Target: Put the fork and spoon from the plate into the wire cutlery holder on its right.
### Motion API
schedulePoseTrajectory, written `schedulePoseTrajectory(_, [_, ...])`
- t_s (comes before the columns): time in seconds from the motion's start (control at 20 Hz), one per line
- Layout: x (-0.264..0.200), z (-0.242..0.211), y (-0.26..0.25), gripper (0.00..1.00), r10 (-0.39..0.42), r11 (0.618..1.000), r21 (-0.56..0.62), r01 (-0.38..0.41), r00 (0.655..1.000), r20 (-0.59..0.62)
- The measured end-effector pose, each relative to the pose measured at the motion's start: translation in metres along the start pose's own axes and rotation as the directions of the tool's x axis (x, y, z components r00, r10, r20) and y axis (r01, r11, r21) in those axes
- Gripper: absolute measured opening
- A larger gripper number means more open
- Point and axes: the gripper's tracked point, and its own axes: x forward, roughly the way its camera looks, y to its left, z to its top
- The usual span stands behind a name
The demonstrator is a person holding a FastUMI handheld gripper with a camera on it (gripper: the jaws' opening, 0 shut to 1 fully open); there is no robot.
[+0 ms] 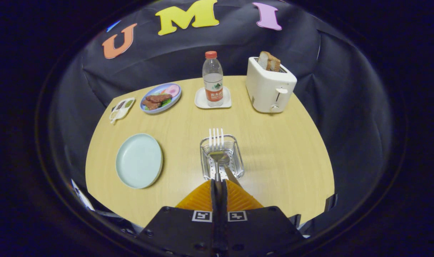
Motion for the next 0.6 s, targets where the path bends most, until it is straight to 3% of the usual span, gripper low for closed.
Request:
schedulePoseTrajectory(0.25, [-0.006,-0.002,-0.001,0.01,0.044,0.995,-0.08,-0.054,0.992,-0.12])
schedulePoseTrajectory(0.4, [-0.004,-0.001,-0.011,0.01,0.001,0.993,-0.112,-0.022,0.983,-0.183])
schedulePoseTrajectory(0.6, [-0.005,-0.003,-0.002,0.01,0.006,0.991,-0.126,-0.043,0.961,-0.277])
